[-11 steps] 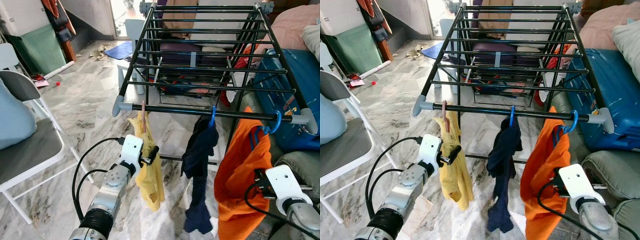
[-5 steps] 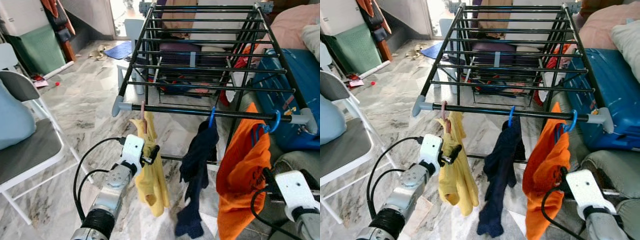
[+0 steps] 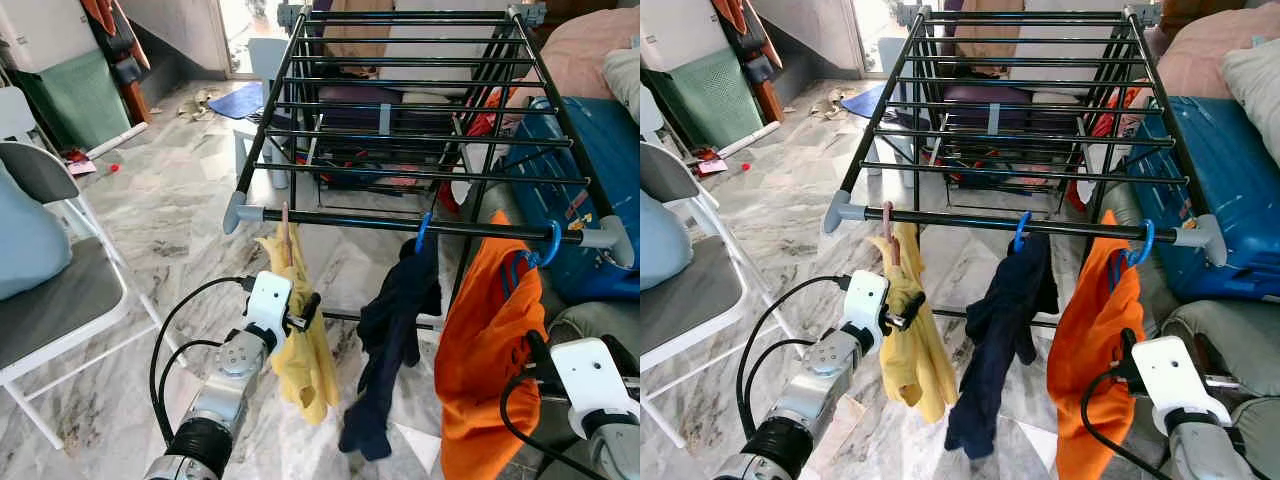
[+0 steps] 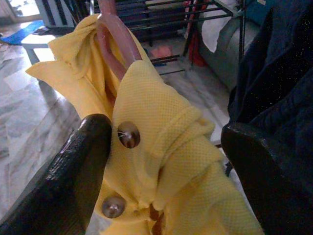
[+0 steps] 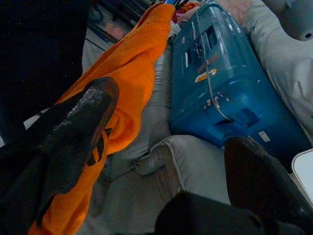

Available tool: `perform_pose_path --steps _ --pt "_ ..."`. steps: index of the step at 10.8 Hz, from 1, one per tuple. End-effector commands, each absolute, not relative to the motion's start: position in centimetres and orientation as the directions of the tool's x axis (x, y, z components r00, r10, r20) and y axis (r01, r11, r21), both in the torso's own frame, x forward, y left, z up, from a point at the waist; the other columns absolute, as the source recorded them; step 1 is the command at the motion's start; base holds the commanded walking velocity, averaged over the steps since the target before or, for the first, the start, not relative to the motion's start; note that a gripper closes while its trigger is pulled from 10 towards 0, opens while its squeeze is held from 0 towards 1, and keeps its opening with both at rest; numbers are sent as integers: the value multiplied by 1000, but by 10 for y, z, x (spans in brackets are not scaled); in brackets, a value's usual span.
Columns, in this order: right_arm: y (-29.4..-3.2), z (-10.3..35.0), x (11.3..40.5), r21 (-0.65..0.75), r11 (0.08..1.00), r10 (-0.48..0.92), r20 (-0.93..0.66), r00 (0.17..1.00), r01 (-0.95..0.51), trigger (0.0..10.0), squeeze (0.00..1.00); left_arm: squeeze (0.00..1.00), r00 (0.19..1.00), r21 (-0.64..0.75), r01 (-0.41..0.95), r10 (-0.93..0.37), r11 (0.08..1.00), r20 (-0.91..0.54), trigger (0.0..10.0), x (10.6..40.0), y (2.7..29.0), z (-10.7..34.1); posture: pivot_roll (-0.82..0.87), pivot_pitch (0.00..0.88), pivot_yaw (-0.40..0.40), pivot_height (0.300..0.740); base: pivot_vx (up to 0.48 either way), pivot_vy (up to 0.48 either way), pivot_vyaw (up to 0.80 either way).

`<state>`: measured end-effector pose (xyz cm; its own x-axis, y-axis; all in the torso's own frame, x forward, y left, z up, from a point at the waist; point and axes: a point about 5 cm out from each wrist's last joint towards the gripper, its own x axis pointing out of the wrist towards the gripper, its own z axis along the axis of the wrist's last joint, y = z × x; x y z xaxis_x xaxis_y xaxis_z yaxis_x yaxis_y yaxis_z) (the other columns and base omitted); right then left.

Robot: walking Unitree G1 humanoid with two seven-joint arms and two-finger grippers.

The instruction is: Hang hanger

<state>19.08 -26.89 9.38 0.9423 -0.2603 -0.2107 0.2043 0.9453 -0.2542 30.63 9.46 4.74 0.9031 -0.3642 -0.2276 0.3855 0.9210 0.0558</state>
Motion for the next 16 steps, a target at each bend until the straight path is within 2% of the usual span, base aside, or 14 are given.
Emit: perform_pose_path --steps 1,11,16 --pt "-268 99 192 -256 943 -265 -185 946 214 10000 0 0 908 76 381 -358 921 -218 10000 310 95 51 -101 0 45 740 0 0 0" --pt "-270 97 193 -240 941 -287 -192 938 239 10000 0 0 909 77 381 -359 921 -212 10000 314 92 54 -104 0 48 740 -401 0 0" --pt "-264 97 199 -200 940 -309 -168 936 275 10000 0 0 927 78 347 -329 935 -178 10000 323 97 62 -98 0 67 740 0 0 0"
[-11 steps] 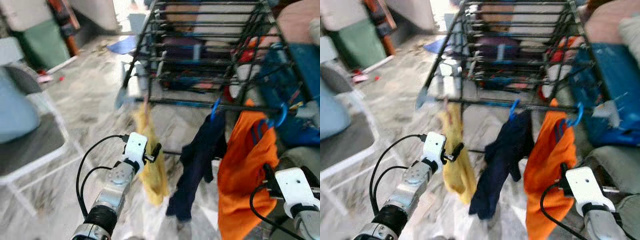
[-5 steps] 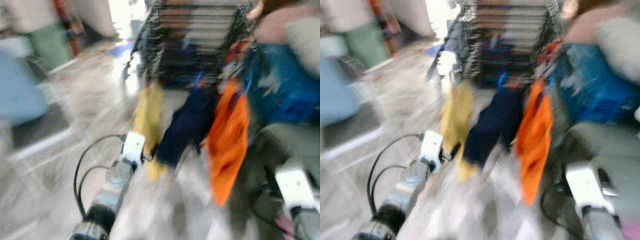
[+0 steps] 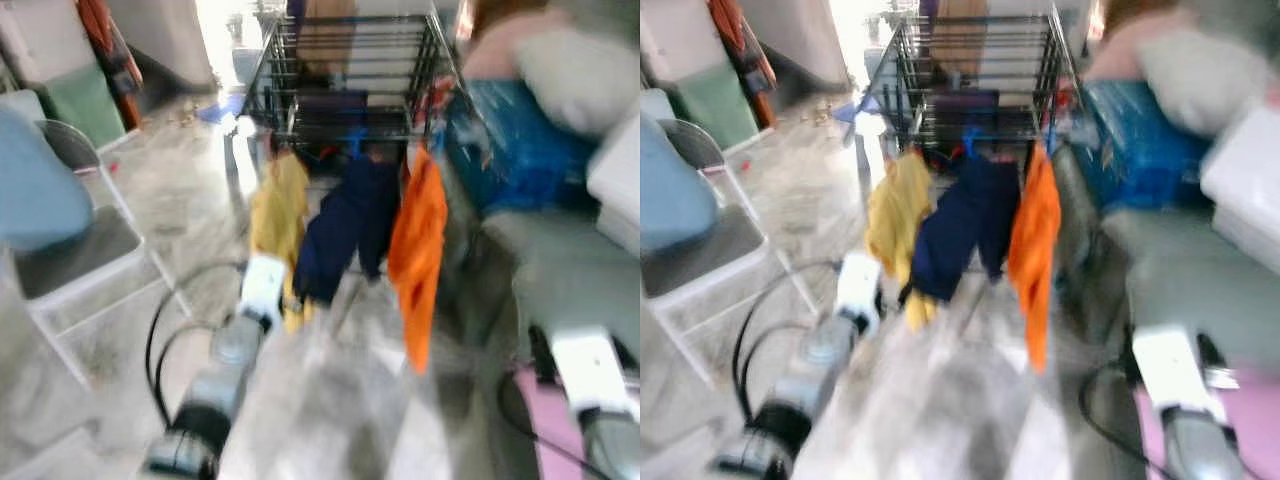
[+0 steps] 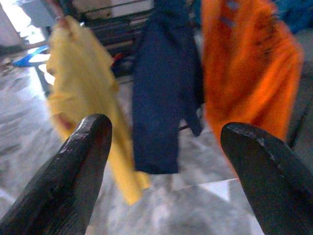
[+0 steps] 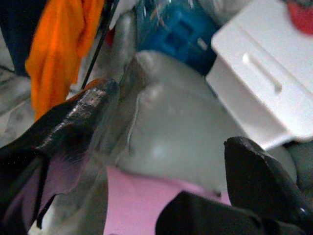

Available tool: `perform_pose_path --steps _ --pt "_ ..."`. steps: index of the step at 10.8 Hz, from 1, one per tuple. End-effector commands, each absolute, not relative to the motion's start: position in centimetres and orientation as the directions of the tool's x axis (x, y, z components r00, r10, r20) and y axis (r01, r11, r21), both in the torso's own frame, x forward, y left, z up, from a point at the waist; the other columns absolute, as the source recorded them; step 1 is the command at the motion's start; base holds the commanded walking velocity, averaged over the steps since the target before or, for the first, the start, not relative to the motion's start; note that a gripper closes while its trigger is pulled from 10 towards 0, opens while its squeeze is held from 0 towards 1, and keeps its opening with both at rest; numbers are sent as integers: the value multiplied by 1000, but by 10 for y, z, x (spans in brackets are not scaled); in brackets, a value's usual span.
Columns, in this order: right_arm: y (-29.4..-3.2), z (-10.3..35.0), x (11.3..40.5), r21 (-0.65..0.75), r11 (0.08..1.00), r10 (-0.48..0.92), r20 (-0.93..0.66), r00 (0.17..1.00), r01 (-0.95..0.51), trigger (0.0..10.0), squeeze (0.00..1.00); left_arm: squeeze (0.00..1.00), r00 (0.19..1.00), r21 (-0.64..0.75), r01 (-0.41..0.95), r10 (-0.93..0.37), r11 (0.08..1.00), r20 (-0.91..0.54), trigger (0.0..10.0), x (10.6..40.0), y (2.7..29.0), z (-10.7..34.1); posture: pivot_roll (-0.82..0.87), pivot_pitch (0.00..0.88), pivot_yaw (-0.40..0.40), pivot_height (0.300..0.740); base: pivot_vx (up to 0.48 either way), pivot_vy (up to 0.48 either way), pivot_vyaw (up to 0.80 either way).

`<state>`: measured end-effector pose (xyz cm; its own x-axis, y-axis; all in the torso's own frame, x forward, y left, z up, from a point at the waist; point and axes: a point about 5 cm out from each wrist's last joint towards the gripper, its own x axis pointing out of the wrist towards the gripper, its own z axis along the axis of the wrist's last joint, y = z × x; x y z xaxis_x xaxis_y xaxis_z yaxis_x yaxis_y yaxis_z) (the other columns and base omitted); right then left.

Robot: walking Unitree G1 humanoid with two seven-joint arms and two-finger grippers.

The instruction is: Hang hanger

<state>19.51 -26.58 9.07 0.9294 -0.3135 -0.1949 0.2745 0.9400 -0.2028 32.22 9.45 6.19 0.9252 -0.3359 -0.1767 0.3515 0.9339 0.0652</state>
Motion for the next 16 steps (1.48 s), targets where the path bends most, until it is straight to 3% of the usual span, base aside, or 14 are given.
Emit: perform_pose_path --steps 1,12,16 --pt "-261 95 200 -196 943 -304 -169 937 270 10000 0 0 928 79 347 -330 935 -176 10000 324 97 63 -101 0 66 740 0 0 0" --pt "-251 86 203 -181 948 -293 -183 939 261 10000 0 0 919 87 369 -349 926 -182 10000 322 94 59 -95 0 74 740 0 468 0" --pt "-247 84 207 -193 951 -275 -177 945 240 10000 0 0 931 163 350 -323 922 -172 10000 322 94 59 -92 0 71 740 0 87 375"
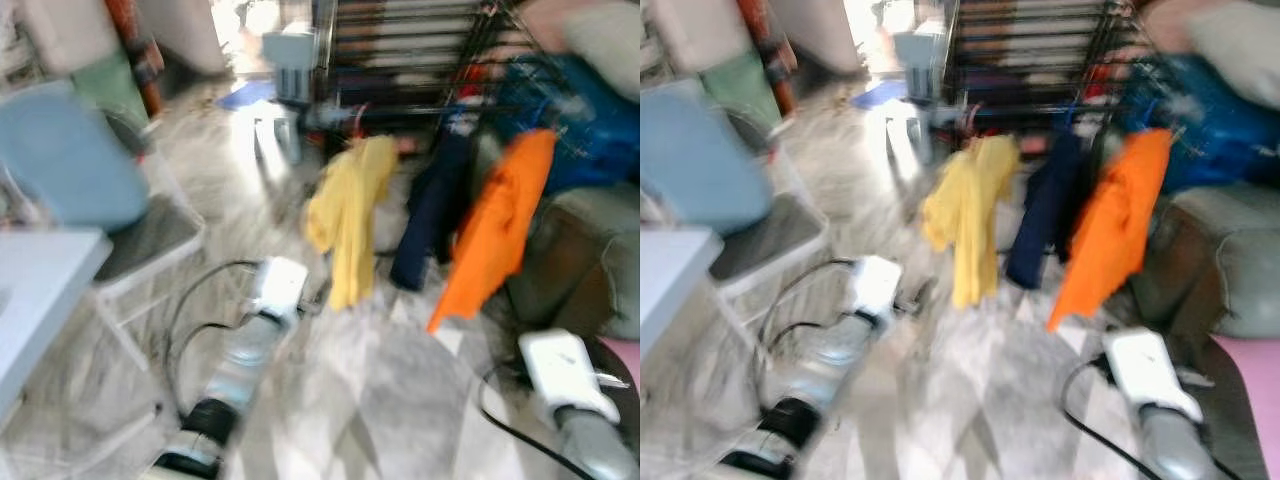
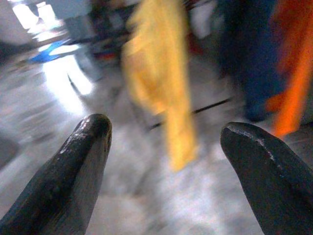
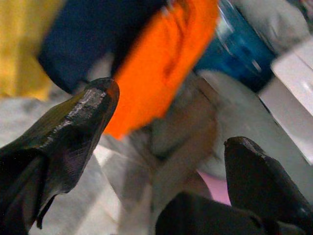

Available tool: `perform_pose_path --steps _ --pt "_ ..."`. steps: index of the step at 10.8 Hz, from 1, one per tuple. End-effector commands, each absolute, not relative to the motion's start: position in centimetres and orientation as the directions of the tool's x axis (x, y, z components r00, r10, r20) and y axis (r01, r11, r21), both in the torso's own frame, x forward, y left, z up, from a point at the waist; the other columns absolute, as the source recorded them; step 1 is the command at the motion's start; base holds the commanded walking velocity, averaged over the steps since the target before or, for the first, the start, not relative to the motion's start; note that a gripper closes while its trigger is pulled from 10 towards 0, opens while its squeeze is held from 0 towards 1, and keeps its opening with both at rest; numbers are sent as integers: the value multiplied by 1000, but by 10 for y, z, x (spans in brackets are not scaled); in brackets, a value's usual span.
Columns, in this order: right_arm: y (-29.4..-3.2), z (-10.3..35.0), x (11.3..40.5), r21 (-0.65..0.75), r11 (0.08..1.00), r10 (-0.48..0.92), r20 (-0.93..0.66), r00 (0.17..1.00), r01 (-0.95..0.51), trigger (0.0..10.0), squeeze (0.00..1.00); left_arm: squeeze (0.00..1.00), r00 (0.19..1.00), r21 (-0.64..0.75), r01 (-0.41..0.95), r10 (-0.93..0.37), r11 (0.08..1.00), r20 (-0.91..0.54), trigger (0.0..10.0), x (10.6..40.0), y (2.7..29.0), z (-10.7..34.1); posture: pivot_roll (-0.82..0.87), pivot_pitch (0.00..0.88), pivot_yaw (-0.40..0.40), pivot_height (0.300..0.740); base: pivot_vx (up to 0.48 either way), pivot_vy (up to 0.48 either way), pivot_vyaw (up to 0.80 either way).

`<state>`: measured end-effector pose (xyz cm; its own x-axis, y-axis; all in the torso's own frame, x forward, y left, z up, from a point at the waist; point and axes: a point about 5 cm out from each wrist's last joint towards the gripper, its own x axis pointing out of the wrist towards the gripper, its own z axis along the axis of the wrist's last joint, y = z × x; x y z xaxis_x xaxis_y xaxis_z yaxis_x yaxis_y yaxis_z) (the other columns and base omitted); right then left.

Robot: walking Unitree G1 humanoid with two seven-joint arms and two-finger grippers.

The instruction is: Hang hanger

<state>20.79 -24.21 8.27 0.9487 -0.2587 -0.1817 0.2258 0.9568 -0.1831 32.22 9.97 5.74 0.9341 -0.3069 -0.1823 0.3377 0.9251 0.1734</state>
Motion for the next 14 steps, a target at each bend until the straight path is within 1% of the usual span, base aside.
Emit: perform_pose_path --steps 1,2,4,5,6,7,8,9,10,11,12,13,14 --pt "-247 84 209 -194 952 -269 -174 947 235 10000 0 0 946 206 305 -269 930 -182 10000 324 102 57 -89 0 68 740 0 0 800" --pt "-246 85 211 -187 956 -260 -171 950 228 10000 0 0 953 223 271 -228 936 -202 10000 325 111 54 -86 0 63 740 0 0 800" --pt "-244 83 212 -176 963 -235 -180 955 204 10000 0 0 958 279 239 -179 930 -223 10000 325 125 50 -76 0 53 740 0 0 0" --pt "-244 83 215 -172 965 -226 -179 957 195 10000 0 0 962 282 202 -135 938 -238 10000 324 135 46 -57 0 41 740 0 0 0" --pt "-240 85 215 -156 969 -215 -154 964 192 10000 0 0 959 259 208 -144 943 -246 10000 320 142 43 -28 0 22 740 0 0 0" --pt "-237 90 212 -116 973 -212 -114 971 199 10000 0 0 954 239 234 -175 942 -246 10000 312 146 40 -1 0 4 740 0 0 0" --pt "-231 96 207 -86 975 -212 -76 974 206 10000 0 0 951 219 249 -194 943 -242 10000 298 153 37 34 0 -22 740 0 0 0" --pt "-226 99 202 -40 977 -210 -51 976 208 10000 0 0 953 223 238 -183 945 -242 10000 286 164 34 53 0 -36 740 0 0 0" --pt "-218 96 198 3 983 -186 -61 981 186 10000 0 0 959 253 205 -143 946 -244 10000 275 180 33 79 0 -54 740 0 0 0" --pt "-210 91 201 22 988 -151 -72 986 153 10000 0 0 964 291 175 -105 941 -243 10000 272 191 32 90 0 -53 740 0 0 0" --pt "-206 84 207 16 992 -120 -81 989 121 10000 0 0 961 317 177 -94 932 -259 10000 273 192 29 92 0 -38 740 0 0 0" --pt "-220 83 221 10 992 -126 -88 988 127 10000 0 0 957 331 199 -110 922 -269 10000 286 180 28 96 0 -33 740 0 0 0" --pt "-242 76 232 -12 984 -180 -111 977 180 10000 0 0 945 351 222 -111 910 -308 10000 297 172 26 73 0 -23 740 0 0 0"
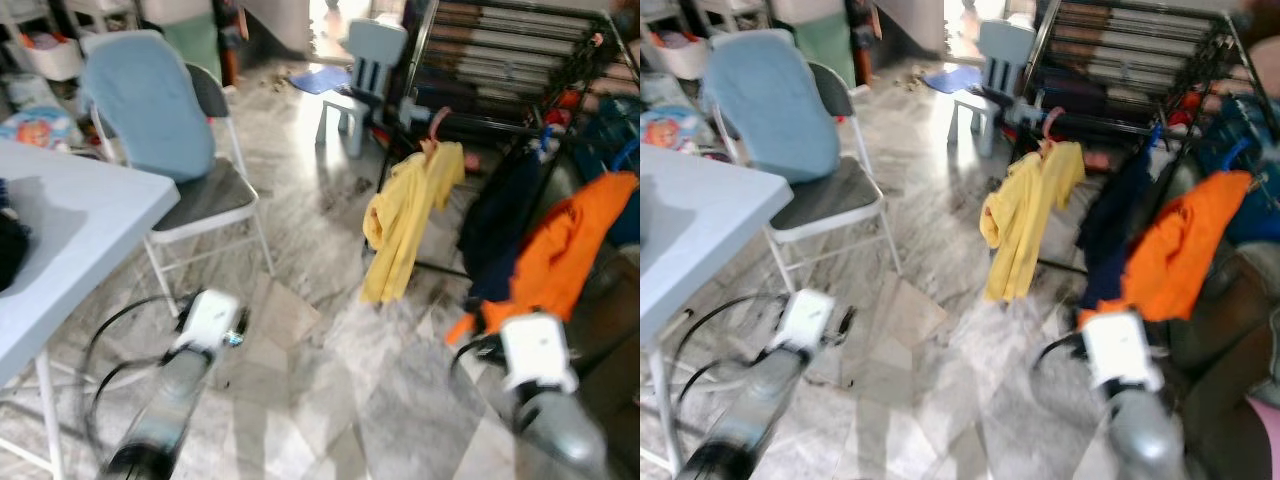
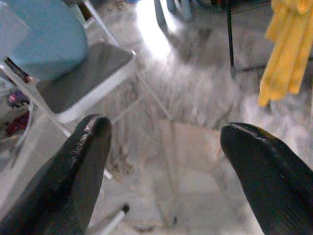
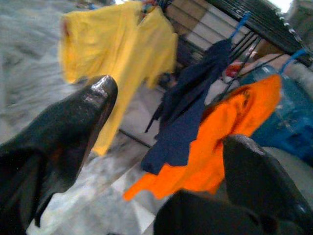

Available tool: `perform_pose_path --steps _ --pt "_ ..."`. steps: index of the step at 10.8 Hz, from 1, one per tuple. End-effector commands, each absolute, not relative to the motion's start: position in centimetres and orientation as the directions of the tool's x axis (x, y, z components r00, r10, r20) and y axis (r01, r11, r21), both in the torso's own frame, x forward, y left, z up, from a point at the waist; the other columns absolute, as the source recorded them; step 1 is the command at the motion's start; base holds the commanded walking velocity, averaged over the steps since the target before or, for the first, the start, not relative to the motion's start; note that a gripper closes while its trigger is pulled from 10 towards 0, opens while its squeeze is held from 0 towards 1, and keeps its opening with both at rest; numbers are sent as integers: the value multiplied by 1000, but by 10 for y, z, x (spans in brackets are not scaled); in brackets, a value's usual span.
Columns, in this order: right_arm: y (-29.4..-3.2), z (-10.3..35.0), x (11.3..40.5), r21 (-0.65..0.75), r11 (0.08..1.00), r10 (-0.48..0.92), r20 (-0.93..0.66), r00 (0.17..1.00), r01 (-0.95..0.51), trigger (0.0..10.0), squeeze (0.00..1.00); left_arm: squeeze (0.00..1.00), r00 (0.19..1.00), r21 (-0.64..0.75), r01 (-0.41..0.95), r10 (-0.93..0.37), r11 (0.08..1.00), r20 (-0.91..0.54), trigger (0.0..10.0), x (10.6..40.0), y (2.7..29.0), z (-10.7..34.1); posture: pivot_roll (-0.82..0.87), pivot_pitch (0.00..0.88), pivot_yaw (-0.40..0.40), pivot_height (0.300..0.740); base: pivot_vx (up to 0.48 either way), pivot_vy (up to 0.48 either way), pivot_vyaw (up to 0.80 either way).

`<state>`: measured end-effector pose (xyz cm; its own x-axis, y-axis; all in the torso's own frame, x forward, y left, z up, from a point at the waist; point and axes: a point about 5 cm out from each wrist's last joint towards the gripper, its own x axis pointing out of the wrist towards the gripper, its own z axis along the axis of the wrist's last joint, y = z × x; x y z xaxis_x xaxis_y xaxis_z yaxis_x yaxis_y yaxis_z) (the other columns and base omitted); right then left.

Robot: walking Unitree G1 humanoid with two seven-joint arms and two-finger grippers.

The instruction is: Hang hanger

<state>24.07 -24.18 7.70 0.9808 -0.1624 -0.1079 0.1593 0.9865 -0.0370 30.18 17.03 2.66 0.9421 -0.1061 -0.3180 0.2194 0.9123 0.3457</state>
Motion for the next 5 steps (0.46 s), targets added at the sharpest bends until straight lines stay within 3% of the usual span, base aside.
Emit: perform_pose_path --steps 1,3,5 --pt "-259 60 236 -20 978 -206 -176 963 206 10000 0 0 919 344 210 -64 915 -389 10000 301 171 17 66 0 -15 740 0 0 0" --pt "-275 14 228 12 976 -199 -364 910 218 10000 0 0 851 357 166 49 919 -523 10000 299 182 2 94 0 -33 740 0 0 0" --pt "-275 -11 216 33 965 -215 -470 856 261 10000 0 0 785 423 162 144 891 -602 10000 287 195 -12 103 0 -44 740 0 0 0"
